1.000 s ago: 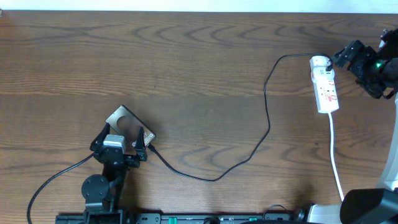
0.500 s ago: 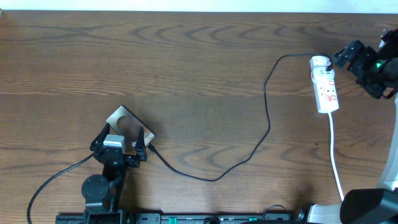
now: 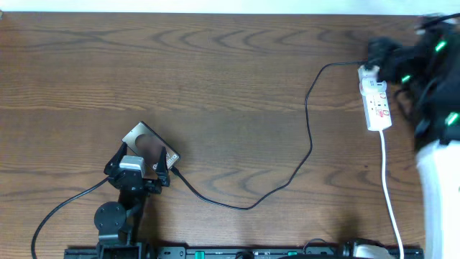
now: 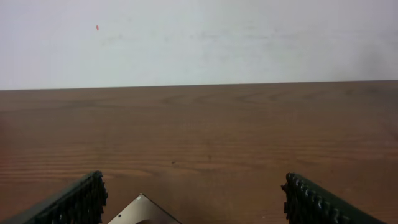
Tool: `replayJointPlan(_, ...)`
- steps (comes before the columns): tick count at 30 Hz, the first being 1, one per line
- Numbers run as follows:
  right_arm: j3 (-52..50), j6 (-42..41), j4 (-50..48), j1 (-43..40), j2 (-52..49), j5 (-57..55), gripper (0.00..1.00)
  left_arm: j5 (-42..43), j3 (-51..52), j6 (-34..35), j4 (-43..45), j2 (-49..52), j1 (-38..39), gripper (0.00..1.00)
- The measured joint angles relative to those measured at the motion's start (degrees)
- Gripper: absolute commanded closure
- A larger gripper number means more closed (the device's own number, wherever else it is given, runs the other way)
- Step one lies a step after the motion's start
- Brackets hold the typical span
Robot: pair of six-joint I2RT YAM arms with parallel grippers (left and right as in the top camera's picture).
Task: Plug charger to phone and switch on socket
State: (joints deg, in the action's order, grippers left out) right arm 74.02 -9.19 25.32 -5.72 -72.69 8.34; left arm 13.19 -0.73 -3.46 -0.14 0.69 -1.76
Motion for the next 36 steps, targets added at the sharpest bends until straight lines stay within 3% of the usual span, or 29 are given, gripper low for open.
replayJointPlan(7,-26.8,12.5,-22.6,7.6,21.7,-0.3,0.01,0.0,0.0,0.0,0.0,0.0,0.0,0.12)
replayJointPlan(17,-57.4,16.5,-29.3,7.7,51.3,-1.7,0.01,0.0,0.0,0.0,0.0,0.0,0.0,0.12)
replayJointPlan(26,-72.2,17.2,-28.2,7.7,66.1,-2.2,0.01,0.0,0.0,0.0,0.0,0.0,0.0,0.12)
replayJointPlan(29,-73.7,17.2,-21.5,7.7,69.3,-2.6,0.01,0.0,-0.1,0.0,0.0,0.0,0.0,0.12)
replayJointPlan(36,-73.6,17.2,-21.5,7.7,71.9,-3.9,0.01,0.0,-0.1,0.0,-0.1,-0.1,0.0,0.12)
